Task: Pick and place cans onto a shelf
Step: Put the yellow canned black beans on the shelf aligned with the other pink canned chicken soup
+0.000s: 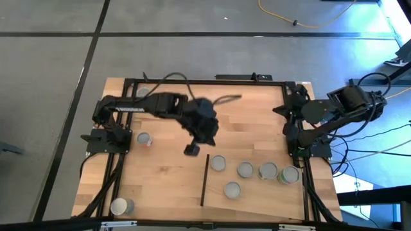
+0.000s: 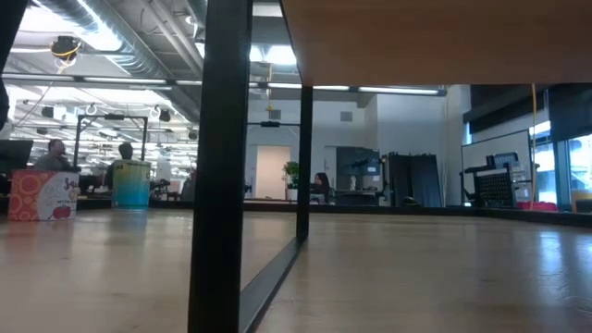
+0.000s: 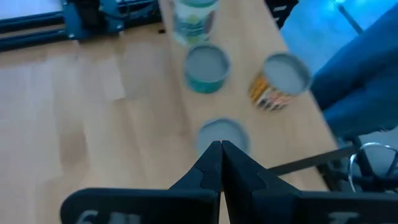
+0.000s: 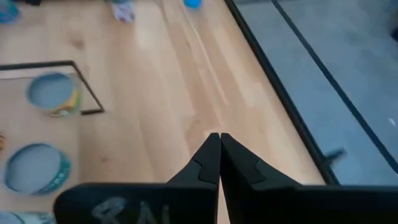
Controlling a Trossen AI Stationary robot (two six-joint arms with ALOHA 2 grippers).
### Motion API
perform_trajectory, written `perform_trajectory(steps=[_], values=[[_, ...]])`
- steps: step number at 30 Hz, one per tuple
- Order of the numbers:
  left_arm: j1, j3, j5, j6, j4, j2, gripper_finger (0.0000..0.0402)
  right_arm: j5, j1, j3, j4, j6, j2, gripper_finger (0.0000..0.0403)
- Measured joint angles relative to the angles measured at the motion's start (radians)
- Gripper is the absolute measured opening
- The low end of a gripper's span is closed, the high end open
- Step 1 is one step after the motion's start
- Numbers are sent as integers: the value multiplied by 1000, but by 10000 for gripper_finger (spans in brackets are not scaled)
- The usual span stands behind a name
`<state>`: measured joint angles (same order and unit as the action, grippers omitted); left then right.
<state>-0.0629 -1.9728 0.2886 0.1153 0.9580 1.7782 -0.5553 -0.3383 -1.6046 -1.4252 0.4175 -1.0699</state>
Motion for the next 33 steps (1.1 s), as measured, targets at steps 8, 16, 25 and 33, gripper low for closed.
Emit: perform_trajectory(steps=[8, 16, 25, 33], values=[[-138, 2, -54, -132, -25, 28, 0, 36, -20, 130, 251, -72, 71, 9], [-235, 1, -87, -276, -155, 132, 0, 107, -20, 162, 265, -137, 60, 9], [-295, 1, -175, -432, -306, 246, 0, 216, -20, 162, 286, -236, 68, 10], [-325, 0, -260, -481, -335, 274, 0, 218, -20, 162, 293, -251, 68, 10]])
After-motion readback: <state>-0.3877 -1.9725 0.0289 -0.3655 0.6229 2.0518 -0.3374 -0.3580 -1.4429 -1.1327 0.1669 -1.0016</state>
